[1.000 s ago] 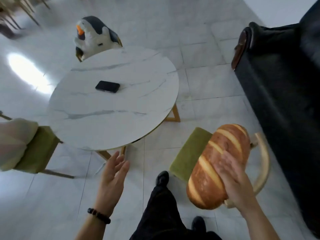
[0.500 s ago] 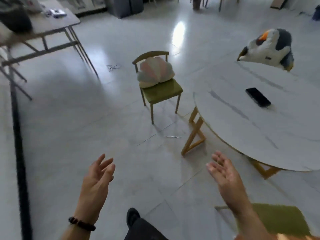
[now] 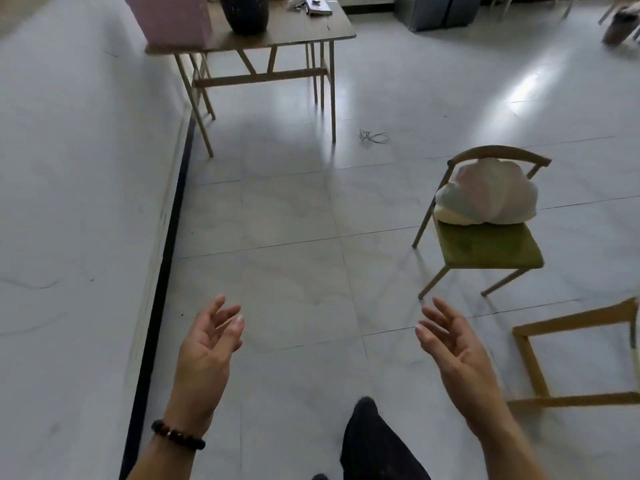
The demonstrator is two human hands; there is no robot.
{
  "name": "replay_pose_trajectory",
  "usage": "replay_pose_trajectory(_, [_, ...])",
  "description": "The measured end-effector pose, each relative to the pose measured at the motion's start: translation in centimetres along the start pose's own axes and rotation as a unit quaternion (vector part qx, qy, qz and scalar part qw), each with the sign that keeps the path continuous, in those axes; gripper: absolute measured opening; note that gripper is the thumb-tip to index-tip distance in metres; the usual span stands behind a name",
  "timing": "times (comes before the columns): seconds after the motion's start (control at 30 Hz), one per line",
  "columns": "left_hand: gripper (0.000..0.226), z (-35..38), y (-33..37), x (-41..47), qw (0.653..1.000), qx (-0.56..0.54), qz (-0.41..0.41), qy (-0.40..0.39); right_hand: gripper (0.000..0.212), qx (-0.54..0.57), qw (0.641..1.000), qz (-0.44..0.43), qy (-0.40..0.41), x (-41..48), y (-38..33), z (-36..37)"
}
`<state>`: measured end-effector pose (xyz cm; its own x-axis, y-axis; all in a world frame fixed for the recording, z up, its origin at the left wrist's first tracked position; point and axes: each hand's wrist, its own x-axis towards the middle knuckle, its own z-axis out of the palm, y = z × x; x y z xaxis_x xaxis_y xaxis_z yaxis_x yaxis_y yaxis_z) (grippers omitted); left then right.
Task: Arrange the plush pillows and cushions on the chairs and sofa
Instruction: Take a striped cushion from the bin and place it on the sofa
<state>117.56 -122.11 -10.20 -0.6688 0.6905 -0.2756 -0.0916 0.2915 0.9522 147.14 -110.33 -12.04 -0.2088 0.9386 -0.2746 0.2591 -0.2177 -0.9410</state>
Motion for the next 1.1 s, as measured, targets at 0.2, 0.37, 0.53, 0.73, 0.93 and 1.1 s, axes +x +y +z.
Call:
replay_pose_trajectory(0.2, [0.038, 4.3, 2.3, 17.6, 1.0, -0.004, -0.015, 0.013, 0.064, 0.013, 1.0, 0.005, -0.01, 18.0, -1.5, 6.4])
replay_pose_trajectory(0.37, [0.037, 7.0, 10.1, 32.5, 0.999, -0.027, -0.01, 0.047, 0.058, 0.006, 0.998, -0.022, -0.056, 35.4, -9.4, 11.6])
replay_pose_trajectory(0.53, [0.037, 7.3, 16.9, 44.3, 0.995, -0.058, 0.021, 0.083, 0.061, -0.012, 0.991, -0.059, -0.12, 49.5, -19.1, 18.0])
replay_pose_trajectory(0.73, [0.039, 7.3, 17.1, 61.0, 0.985, -0.105, -0.007, 0.138, 0.06, -0.061, 0.983, -0.074, -0.158, 66.2, -22.8, 26.5])
replay_pose_trajectory(0.93, [0.038, 7.2, 21.6, 81.4, 0.987, -0.098, -0.007, 0.123, 0.064, -0.099, 0.982, -0.076, -0.139, 83.2, -29.1, 34.7])
replay_pose_trajectory(1.1, [0.038, 7.8, 30.4, 97.1, 0.992, -0.078, 0.024, 0.093, 0.067, -0.09, 0.987, -0.096, -0.097, 94.5, -37.5, 38.5])
